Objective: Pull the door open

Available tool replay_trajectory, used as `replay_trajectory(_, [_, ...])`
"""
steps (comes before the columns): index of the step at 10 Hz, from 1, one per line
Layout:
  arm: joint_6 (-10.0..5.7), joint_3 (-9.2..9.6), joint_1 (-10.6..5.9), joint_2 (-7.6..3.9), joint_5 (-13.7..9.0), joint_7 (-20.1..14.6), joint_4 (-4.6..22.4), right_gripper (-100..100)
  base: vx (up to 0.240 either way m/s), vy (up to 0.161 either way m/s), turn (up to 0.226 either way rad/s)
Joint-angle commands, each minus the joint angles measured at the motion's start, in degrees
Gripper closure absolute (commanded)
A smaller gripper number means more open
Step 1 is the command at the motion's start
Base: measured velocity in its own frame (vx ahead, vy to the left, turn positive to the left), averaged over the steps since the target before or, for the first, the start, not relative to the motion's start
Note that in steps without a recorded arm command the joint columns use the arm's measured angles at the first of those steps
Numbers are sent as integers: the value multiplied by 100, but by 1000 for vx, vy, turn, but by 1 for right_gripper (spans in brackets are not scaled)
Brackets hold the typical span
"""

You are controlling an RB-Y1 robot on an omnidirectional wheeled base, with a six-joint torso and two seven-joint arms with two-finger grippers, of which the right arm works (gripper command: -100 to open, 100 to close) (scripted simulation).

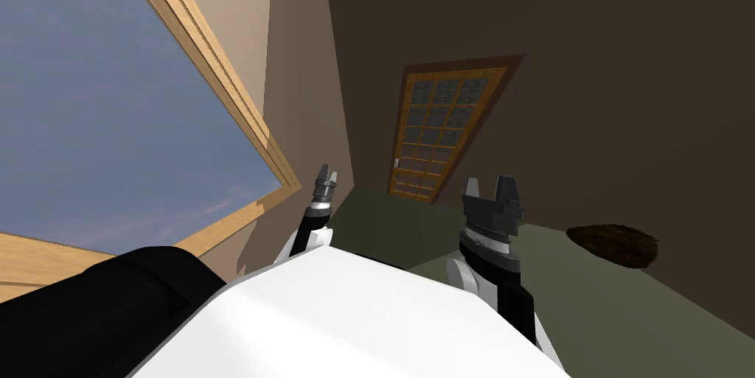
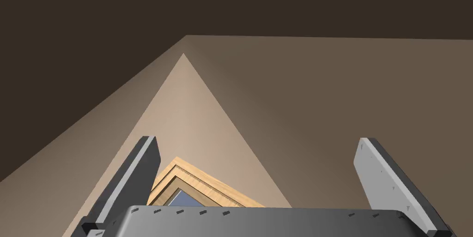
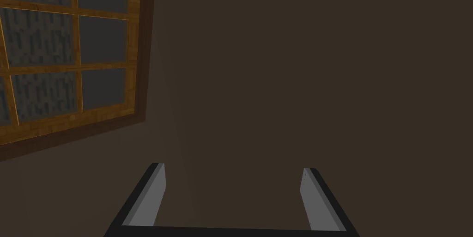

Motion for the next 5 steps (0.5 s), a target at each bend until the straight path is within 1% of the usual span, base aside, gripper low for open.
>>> replay_trajectory(1, [-31,-41,-54,-32,-56,-131,168,-100,27,-17,99])
replay_trajectory(2, [-55,-73,-95,-53,-100,-233,300,-100,92,5,119])
replay_trajectory(4, [-81,-107,-139,-75,-146,-341,438,-100,94,15,58])
replay_trajectory(5, [-110,-146,-190,-98,-199,-465,598,-100,84,7,111])
